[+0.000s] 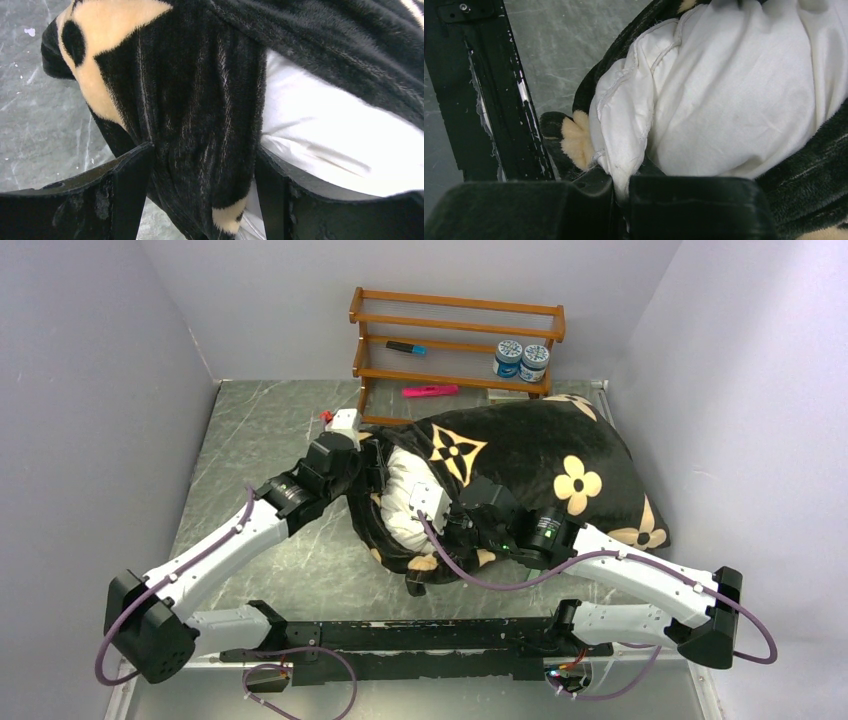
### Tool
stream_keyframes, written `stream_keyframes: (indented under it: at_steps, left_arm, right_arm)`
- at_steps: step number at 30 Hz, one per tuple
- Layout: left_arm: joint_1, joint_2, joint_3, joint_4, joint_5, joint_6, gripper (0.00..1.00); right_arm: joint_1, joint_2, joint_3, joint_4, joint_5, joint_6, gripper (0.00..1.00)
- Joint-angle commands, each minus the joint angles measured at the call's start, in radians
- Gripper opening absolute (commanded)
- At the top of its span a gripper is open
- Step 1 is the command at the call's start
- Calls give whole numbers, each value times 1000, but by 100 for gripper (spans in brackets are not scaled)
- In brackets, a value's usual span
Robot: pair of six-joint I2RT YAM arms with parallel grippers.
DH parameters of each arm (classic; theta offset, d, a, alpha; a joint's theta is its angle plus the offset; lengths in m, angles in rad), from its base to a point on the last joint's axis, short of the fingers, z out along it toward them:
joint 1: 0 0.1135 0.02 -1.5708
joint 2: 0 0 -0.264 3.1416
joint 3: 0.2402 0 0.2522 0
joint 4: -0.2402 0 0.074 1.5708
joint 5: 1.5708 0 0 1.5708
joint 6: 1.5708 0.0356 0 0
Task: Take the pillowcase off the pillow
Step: Remove the pillow from the pillowcase.
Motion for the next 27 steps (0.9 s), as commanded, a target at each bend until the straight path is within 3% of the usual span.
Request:
stream_keyframes:
  at_steps: [1, 9, 12, 20, 27]
  left_arm:
    - [3, 36, 51, 31, -13, 87, 76]
    - [56, 131, 78, -48, -276, 139, 70]
    - [116, 160, 59, -52, -307, 147, 68]
    - [287, 230, -30, 15, -72, 112, 59]
    - [297, 213, -145, 205, 302, 48, 40]
  right_arm:
    - [-2, -43, -5, 27, 39, 8, 0]
    - [-3, -40, -4, 10, 118, 25, 0]
    - [-2, -60, -11, 23, 130, 28, 0]
    - [-3, -45, 8, 4, 112, 34, 0]
    - [-3, -4, 70, -9, 43, 64, 0]
